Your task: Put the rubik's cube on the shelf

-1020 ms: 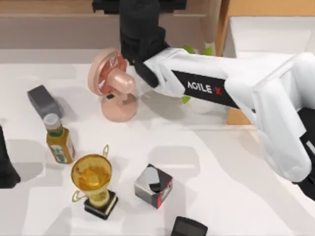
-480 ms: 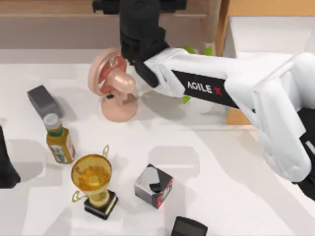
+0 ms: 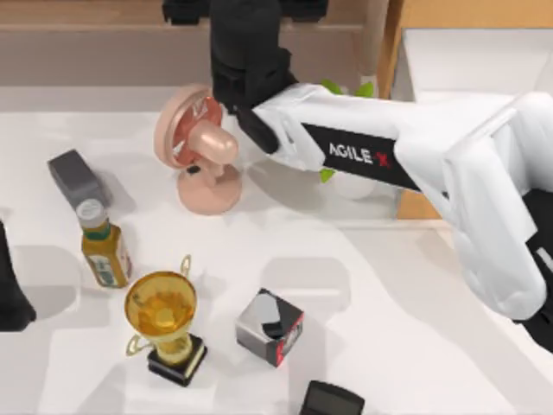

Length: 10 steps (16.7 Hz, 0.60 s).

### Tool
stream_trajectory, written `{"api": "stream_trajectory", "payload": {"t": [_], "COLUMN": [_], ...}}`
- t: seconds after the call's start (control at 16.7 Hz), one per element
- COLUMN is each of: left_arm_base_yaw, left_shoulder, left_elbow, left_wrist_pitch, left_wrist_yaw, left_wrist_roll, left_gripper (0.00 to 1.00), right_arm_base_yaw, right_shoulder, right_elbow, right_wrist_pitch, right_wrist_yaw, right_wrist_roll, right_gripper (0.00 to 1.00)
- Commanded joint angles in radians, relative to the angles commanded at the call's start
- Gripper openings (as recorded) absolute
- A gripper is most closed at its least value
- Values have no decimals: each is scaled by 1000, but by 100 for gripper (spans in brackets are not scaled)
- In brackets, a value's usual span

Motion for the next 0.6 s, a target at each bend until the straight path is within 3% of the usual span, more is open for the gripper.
{"api": "stream_trajectory", "payload": {"t": [0.3,0.6], "left_arm_base_yaw": [0,0], "left_shoulder": [0,0], "left_elbow": [0,0], "left_wrist_pitch": [0,0], "left_wrist_yaw": [0,0], "left_wrist_roll": [0,0], "left_gripper": [100,100], "right_arm_base_yaw": [4,10], "right_shoulder": [-24,-194], "right_elbow": [-31,-291], "right_wrist_pitch": [30,288], "right_wrist_yaw": [-14,-112], "right_wrist_roll": [-24,-216], "right_gripper": [100,100]}}
